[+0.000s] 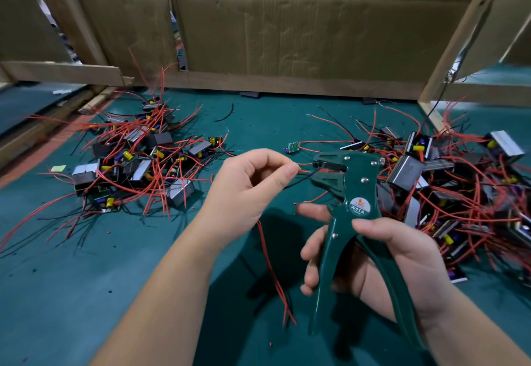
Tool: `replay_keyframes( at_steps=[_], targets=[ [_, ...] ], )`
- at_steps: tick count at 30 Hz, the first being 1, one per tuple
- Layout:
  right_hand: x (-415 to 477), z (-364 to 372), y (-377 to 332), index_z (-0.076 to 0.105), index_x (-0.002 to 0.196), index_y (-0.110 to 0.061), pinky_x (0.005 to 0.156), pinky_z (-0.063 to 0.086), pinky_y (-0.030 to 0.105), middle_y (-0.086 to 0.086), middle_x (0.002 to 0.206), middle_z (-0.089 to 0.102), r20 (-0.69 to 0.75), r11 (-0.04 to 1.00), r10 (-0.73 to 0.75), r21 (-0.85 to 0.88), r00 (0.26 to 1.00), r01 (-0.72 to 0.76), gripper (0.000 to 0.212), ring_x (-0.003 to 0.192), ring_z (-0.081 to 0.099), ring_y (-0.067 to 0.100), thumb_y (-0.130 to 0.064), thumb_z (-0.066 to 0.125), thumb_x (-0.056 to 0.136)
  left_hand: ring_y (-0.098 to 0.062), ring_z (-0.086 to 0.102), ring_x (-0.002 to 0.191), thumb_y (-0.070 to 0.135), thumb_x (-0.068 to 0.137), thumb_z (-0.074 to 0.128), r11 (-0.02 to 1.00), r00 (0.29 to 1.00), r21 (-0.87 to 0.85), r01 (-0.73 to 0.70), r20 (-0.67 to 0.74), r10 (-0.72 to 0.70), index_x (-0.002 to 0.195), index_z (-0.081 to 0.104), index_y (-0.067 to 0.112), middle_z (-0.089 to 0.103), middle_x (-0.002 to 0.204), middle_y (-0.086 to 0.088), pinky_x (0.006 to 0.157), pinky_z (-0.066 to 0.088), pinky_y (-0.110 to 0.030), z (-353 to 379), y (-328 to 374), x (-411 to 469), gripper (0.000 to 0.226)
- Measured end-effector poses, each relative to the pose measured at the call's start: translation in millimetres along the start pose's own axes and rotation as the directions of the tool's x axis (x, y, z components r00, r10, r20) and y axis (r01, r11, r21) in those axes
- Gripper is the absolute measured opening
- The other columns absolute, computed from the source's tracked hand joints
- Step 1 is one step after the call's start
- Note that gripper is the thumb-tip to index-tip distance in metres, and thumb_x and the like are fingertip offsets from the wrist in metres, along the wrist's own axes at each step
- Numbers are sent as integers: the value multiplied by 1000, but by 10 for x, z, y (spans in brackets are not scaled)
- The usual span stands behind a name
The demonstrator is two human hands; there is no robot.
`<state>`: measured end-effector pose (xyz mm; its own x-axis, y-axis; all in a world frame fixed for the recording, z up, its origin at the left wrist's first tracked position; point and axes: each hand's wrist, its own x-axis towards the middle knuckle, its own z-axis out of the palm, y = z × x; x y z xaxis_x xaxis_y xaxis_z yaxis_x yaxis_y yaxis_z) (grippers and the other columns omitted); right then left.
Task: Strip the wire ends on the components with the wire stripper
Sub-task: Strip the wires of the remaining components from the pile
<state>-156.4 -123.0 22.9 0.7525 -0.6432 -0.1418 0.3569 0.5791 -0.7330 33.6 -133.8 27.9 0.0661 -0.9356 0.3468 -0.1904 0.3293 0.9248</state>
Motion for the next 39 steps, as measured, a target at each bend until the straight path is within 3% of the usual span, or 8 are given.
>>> replay_keyframes(
  at_steps=[3,9,21,26,30,35,39],
  targets=[
    [-2,4,12,63,114,4,68,51,53,29,86,63,39,999,5,-49,999,-3,66,69,62,41,-29,81,60,-4,29,49,37,79,63,996,998,81,-37,-42,40,73,66,24,37,51,11,47,26,-15,15,8,-5,14],
    [-12,3,21,64,96,-1,70,50,53,26,78,60,56,998,9,-57,998,-5,44,69,62,40,-33,79,70,-4,24,48,27,84,68,991,995,105,-88,-48,93,74,67,24,33,50,10,45,23,-14,22,24,-23,11],
    [-21,-18,48,64,87,-3,66,51,52,23,69,58,-34,989,27,-146,999,-32,54,61,60,37,-53,78,70,-6,22,46,30,81,64,994,998,86,-62,-7,62,67,63,27,35,48,7,44,20,-17,18,46,-30,14],
    [-26,-13,47,64,84,-6,65,50,51,21,67,58,-41,984,41,-169,998,-48,54,59,60,36,-56,75,69,0,27,39,13,87,65,992,998,113,-63,30,60,69,59,24,39,39,15,44,22,-8,-1,81,-38,22],
    [-37,19,49,64,79,-5,59,51,48,21,62,55,-95,983,38,-173,995,-54,58,53,58,35,-59,79,62,-1,27,39,12,88,63,990,999,131,-44,35,40,68,59,24,38,39,15,44,21,-7,-1,95,-34,23],
    [-24,89,109,60,72,-5,50,49,42,21,56,50,-203,982,-11,-185,979,-27,60,45,54,32,-62,76,62,-1,30,42,42,87,49,986,988,162,21,146,-45,71,58,24,41,45,14,41,26,-12,-17,58,-29,25],
    [13,77,121,54,64,-8,44,42,33,16,49,42,-347,987,-38,-158,937,-18,61,34,43,25,-67,68,67,-7,32,43,26,95,57,975,949,192,111,270,-162,78,54,20,46,48,15,38,29,-14,-22,-9,-33,18]
  ],
)
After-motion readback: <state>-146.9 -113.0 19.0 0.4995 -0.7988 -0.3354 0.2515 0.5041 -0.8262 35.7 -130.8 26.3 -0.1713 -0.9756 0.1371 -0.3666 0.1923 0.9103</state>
